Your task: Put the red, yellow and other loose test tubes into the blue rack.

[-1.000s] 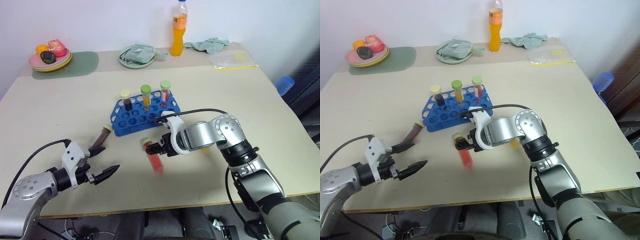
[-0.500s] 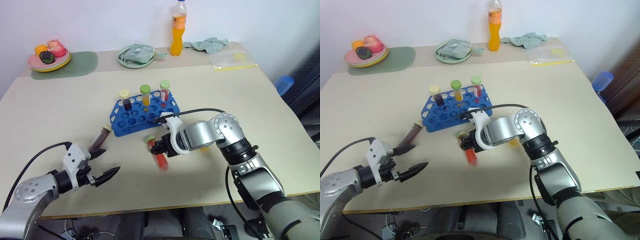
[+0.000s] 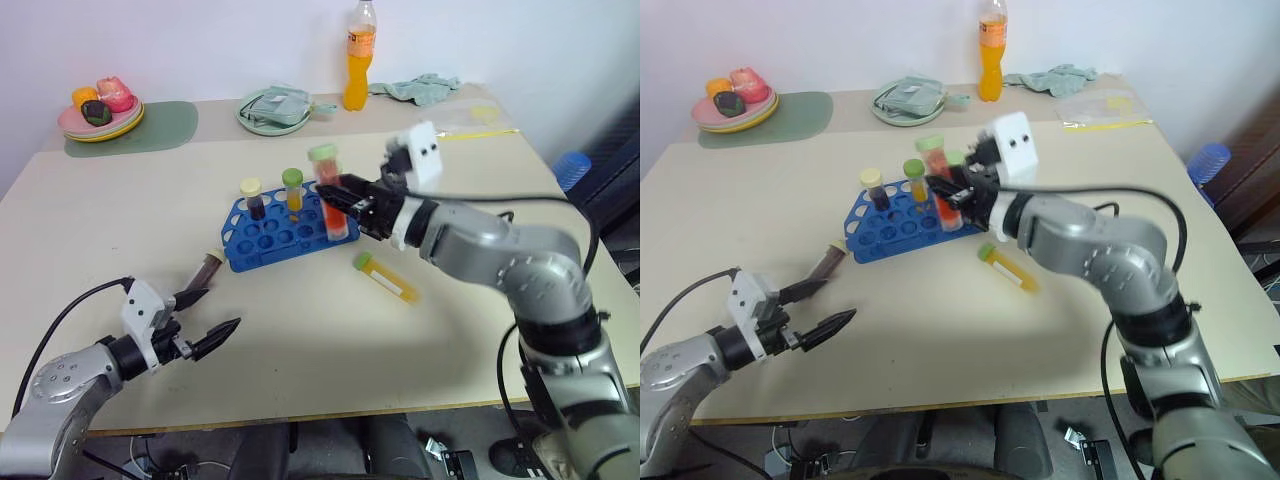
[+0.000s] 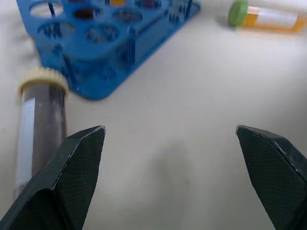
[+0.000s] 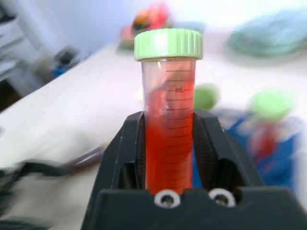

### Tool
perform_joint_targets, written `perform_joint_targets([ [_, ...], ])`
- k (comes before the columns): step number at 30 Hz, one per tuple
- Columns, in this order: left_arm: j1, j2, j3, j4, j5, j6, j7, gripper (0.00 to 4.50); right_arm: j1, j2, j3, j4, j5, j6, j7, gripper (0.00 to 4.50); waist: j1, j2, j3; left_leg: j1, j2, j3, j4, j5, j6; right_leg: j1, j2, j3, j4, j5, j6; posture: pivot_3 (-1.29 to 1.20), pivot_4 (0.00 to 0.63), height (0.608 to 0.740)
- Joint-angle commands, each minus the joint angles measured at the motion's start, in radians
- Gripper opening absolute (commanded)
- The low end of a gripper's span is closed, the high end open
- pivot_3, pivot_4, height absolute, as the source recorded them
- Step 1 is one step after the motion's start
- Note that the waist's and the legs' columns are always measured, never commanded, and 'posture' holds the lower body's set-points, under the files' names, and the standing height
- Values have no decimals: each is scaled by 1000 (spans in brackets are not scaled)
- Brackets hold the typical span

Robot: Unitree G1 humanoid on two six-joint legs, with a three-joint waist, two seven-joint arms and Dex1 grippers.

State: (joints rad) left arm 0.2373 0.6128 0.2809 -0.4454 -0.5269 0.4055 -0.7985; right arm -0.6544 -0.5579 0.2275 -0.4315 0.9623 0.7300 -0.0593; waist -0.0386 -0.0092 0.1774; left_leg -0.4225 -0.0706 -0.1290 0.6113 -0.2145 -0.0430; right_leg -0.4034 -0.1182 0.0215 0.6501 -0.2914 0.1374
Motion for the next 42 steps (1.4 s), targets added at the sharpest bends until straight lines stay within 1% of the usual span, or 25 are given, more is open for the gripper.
perform_joint_targets([
  [1,-56,-46,-61,-69,-23,-10,35,4500,80,88,39,52,-309,-275,57,1239,0,0,0,0,0,0,0,0,0,0,0,0,0,0,0,0,150,740],
  [4,-98,-106,-123,-90,-11,-16,77,4500,135,192,66,149,-487,-456,87,1239,-4,0,0,1,0,-1,0,0,-1,-1,0,2,1,0,0,0,150,740],
  [8,-120,-149,-196,-88,27,-36,102,4500,143,317,63,297,-629,-606,96,1239,-4,0,0,1,0,-2,-1,1,-2,-1,0,2,2,0,0,0,150,740],
  [11,-121,-177,-216,-89,33,-47,125,4500,136,383,47,392,-689,-680,120,1239,-2,0,0,1,0,-2,0,1,-3,-1,0,2,2,0,0,0,150,740],
  [15,-113,-188,-227,-95,36,-50,139,4500,136,446,29,502,-756,-756,136,1239,-1,0,0,1,0,-2,0,2,-3,-1,0,2,2,0,0,0,150,740],
  [23,-110,-182,-224,-117,31,-45,155,4500,136,503,-30,631,-855,-844,121,1239,-2,0,0,1,0,-2,-1,2,-4,-1,0,2,2,0,0,0,150,740],
  [33,-135,-177,-226,-144,15,-10,182,4500,125,557,-52,707,-904,-883,148,1239,-3,0,0,2,0,-2,-1,2,-4,0,0,3,3,0,0,0,150,740],
  [38,-139,-181,-228,-138,18,-10,178,4500,121,572,-68,729,-930,-890,133,1239,-5,0,0,3,0,-2,-1,2,-4,0,1,3,4,0,-1,0,150,740],
  [39,-140,-182,-229,-136,19,-12,177,4500,124,573,-74,727,-915,-888,153,1239,-5,0,0,3,0,-2,-1,2,-4,0,1,3,4,0,-1,0,150,740],
  [42,-140,-184,-231,-132,20,-16,176,4500,137,575,-85,698,-893,-882,187,2371,-4,0,0,3,0,-2,0,2,-4,0,1,3,4,0,-1,0,150,740],
])
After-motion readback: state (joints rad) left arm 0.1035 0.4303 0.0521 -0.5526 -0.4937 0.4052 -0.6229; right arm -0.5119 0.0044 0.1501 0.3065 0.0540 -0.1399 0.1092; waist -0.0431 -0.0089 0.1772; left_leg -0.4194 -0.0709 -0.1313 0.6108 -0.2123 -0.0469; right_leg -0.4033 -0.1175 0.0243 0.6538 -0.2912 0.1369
